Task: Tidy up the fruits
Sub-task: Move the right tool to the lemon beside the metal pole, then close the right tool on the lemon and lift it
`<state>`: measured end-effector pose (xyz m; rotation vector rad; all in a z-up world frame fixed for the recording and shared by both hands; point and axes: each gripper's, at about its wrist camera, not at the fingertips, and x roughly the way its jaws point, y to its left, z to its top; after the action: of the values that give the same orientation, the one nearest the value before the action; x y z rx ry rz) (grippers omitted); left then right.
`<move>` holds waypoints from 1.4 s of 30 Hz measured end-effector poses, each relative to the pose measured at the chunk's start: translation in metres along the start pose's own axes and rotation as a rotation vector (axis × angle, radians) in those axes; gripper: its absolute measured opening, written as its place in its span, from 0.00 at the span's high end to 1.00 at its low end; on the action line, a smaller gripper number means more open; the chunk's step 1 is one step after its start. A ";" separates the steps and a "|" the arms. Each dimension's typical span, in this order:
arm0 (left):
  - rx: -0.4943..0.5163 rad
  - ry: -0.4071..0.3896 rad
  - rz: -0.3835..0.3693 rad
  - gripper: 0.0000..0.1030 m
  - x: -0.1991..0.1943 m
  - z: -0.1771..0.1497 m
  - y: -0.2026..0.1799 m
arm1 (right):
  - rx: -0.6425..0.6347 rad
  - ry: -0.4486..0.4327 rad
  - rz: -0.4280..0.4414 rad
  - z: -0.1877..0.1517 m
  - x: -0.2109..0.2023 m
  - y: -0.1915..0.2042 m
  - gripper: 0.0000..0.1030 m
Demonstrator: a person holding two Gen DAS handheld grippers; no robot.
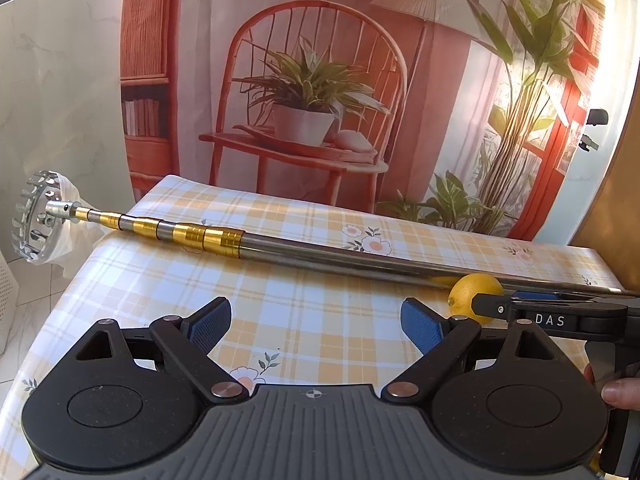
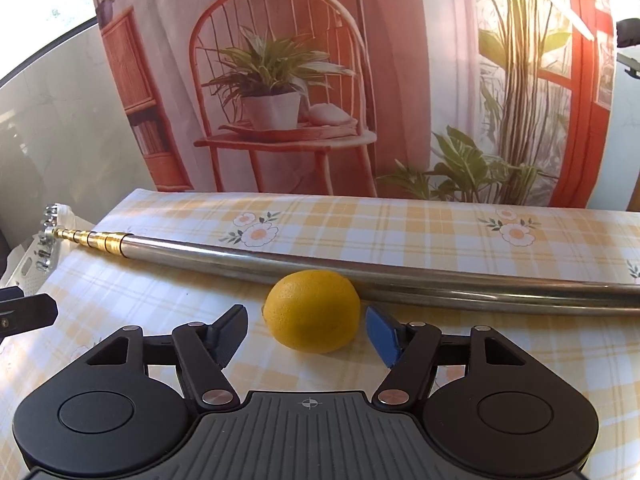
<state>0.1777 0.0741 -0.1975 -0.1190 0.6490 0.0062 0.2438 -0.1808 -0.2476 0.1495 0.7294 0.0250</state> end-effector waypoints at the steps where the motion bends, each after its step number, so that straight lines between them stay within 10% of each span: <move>1: -0.001 0.002 -0.002 0.09 0.002 -0.001 0.001 | 0.005 0.002 0.002 0.000 0.002 0.000 0.39; 23: -0.016 0.040 -0.017 0.09 0.014 -0.012 0.002 | 0.071 0.108 0.005 0.014 0.031 -0.006 0.45; 42: 0.053 0.079 -0.018 0.09 -0.013 -0.019 -0.017 | 0.067 0.093 0.086 -0.019 -0.044 -0.011 0.46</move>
<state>0.1566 0.0558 -0.2028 -0.0743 0.7263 -0.0328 0.1982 -0.1921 -0.2340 0.2448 0.8168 0.0898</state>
